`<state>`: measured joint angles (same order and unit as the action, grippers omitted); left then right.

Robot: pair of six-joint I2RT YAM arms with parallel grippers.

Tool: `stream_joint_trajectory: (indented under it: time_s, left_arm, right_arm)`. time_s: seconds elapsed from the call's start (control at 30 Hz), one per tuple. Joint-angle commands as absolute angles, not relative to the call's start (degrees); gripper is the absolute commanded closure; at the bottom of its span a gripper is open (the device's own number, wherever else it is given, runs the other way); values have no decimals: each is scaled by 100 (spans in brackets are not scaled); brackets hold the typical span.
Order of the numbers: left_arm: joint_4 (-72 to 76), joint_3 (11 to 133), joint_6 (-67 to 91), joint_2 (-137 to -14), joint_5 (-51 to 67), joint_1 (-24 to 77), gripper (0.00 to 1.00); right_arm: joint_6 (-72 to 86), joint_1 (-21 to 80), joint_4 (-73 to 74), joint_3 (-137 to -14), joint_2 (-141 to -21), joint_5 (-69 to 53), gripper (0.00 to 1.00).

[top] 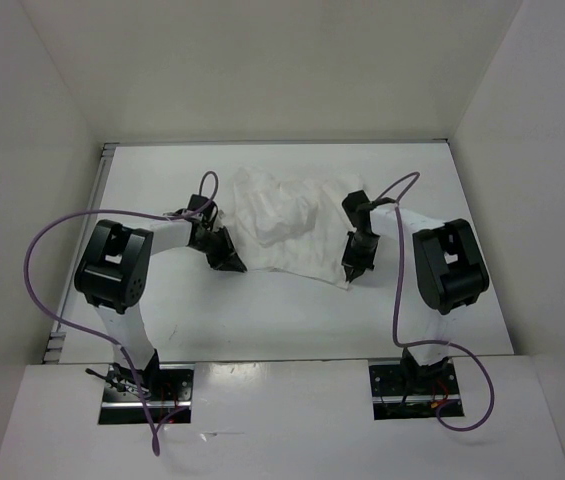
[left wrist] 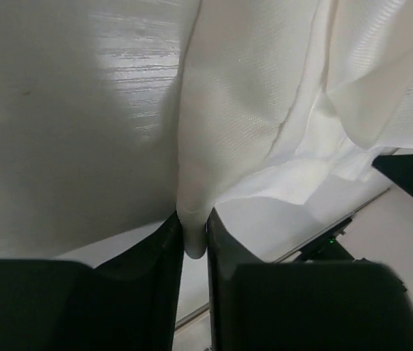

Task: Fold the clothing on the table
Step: Flatten the skirt out

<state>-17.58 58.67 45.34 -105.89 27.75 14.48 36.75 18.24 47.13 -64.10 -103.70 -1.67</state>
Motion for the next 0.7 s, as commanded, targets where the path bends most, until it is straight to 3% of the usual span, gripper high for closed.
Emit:
stream_joint_trajectory:
  time_s: [0.0, 0.03, 0.07, 0.4, 0.5, 0.53, 0.6, 0.63, 0.67]
  left_arm:
    - [-1670, 5774, 4509, -10871, 2637, 1468, 91]
    - [-1670, 5774, 4509, -10924, 2637, 1468, 99]
    - [-1670, 5827, 4457, -11012, 2558, 1468, 100]
    - [-2513, 5827, 4149, -10143, 1705, 1468, 100]
    - [-2514, 5705, 4096, -10143, 1915, 1468, 98]
    - [-2514, 5704, 4096, -10082, 1968, 1468, 87]
    - [-2444, 5625, 4148, -9872, 2039, 1468, 59]
    - [-2382, 5573, 4148, -9801, 2039, 1468, 40]
    - [-2382, 5572, 4148, -9739, 2039, 1468, 35]
  right_arm:
    - [3832, 1925, 4438, -6047, -10530, -396, 99]
    - [3832, 1925, 4438, -6047, -10529, -343, 99]
    - [3832, 1925, 4438, -6047, -10529, -343, 99]
    - [3718, 1485, 4737, -6187, -10477, 562, 99]
    - [3587, 1485, 4799, -6311, -10424, 458, 78]
    - [3586, 1485, 4799, -6311, -10224, 318, 68]
    - [3534, 1485, 4747, -6311, -10055, 150, 62]
    - [3533, 1485, 4746, -6311, -9933, 97, 60]
    - [3533, 1485, 4746, -6311, -9932, 44, 59]
